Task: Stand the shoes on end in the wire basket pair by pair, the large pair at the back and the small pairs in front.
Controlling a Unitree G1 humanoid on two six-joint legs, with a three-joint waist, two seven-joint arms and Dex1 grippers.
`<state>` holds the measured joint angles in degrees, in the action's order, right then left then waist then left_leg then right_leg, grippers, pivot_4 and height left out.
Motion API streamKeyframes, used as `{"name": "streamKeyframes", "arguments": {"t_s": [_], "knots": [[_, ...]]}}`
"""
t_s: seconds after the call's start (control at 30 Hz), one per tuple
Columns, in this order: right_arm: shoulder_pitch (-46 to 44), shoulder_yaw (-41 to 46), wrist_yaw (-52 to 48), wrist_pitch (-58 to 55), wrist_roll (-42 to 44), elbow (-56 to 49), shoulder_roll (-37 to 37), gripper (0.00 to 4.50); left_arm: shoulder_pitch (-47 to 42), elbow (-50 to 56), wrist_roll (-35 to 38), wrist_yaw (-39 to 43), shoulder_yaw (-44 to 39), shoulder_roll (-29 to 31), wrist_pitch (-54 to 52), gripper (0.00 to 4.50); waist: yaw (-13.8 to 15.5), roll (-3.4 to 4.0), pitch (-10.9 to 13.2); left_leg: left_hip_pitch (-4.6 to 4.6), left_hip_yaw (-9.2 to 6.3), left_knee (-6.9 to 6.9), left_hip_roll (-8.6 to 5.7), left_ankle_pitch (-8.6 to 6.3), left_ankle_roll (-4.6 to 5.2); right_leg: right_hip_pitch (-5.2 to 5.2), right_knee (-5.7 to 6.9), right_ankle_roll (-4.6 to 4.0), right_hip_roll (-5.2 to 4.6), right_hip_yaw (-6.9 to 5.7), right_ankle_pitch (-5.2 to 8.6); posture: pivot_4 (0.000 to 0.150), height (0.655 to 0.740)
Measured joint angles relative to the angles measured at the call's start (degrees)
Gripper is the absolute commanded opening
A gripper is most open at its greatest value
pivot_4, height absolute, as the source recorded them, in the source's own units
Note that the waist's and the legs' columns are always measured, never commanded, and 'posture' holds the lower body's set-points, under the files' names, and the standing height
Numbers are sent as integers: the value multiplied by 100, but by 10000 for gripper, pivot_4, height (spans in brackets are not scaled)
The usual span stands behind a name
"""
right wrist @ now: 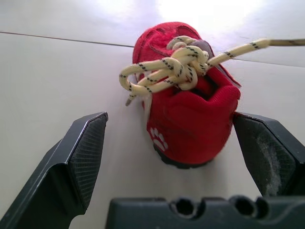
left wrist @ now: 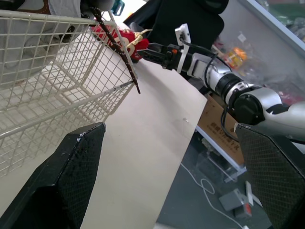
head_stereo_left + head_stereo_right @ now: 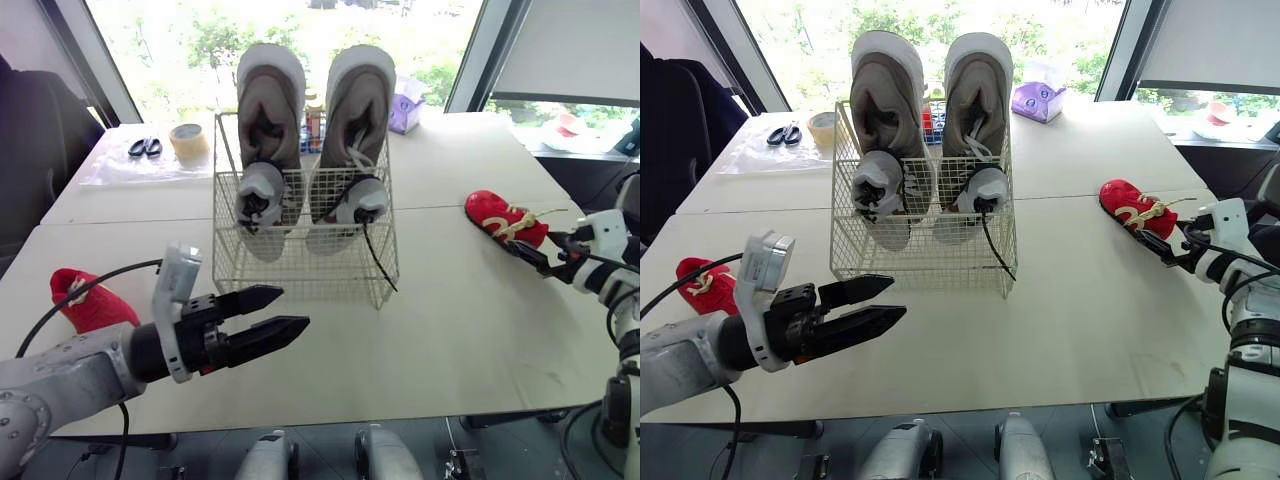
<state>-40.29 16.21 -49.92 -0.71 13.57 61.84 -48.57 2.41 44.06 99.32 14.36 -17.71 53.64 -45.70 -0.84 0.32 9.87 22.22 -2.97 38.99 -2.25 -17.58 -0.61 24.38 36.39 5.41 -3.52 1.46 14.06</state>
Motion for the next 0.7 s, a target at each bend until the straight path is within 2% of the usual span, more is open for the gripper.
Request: {"name": "streamKeyframes", "arguments": {"t_s": [0.2,0.43,0.53,0.7], "knots": [[-487,-69,461,356,-326,813,105,45000,210,112,50,-180,-195,149,38,44624,0,2,1,0,1,0,-1,7,-13,0,0,0,0,1,0,1500,7400],[-703,-98,690,493,-502,1072,261,45000,268,111,-7,-228,-295,193,119,44624,2,2,1,0,2,-1,-1,8,-14,0,0,0,1,1,0,1500,7400],[-708,-132,723,522,-568,1110,281,36627,293,110,-62,-235,-295,193,121,45000,-6,2,1,0,2,-1,-1,7,-13,0,0,0,1,1,0,1500,7400],[-757,-148,888,619,-660,1152,377,11916,207,65,-137,-210,-287,195,122,45000,-18,2,1,0,1,-1,1,8,-14,0,1,0,4,0,0,1500,7400]]}}
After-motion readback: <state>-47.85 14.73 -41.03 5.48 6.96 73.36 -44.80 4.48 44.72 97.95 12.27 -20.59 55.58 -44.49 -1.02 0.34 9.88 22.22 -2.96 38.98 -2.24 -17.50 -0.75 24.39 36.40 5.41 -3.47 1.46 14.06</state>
